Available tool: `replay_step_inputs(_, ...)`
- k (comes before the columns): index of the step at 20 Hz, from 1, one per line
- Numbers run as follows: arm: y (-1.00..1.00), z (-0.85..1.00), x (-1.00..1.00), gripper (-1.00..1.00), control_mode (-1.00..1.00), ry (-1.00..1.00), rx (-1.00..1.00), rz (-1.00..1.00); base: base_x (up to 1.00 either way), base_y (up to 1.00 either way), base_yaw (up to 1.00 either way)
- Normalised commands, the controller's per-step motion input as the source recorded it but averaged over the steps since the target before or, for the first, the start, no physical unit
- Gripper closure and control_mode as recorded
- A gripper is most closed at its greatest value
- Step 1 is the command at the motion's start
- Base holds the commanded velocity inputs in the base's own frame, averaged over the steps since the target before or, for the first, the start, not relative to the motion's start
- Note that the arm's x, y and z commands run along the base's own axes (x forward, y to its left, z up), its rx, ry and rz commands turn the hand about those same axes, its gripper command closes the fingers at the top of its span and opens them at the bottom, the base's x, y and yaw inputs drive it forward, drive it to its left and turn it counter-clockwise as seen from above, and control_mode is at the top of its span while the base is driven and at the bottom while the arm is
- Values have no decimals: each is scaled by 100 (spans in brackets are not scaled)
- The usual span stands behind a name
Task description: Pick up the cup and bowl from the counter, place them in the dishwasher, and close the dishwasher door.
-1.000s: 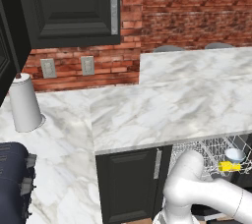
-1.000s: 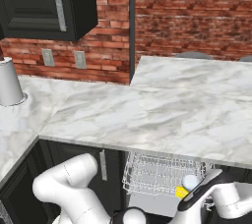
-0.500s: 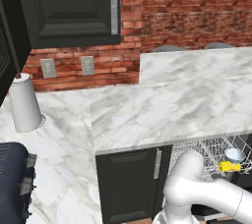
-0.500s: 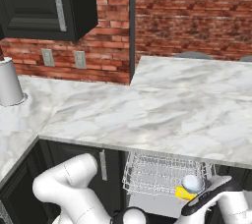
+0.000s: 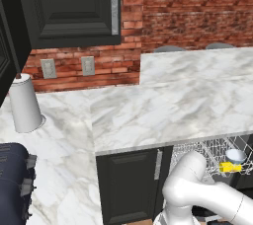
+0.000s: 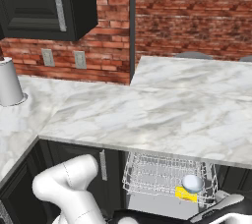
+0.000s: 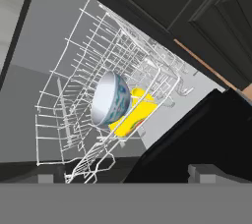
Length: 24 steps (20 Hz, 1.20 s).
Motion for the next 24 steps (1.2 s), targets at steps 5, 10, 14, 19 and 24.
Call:
replay_step_inputs(5, 37, -2, -50, -100, -100, -23, -1, 0, 0, 0, 0)
replay_step_inputs(10, 64, 0, -53, -100, -100, -23, -7, 0, 0, 0, 0)
replay_step_inputs(14, 71, -17, -46, -100, -100, -19, -12, -1, 0, 0, 0)
replay_step_inputs(19, 62, -29, -31, -100, -100, -13, -5, -5, 0, 0, 0)
replay_step_inputs(24, 17, -2, -66, -100, -100, -11, 7, -5, 0, 0, 0)
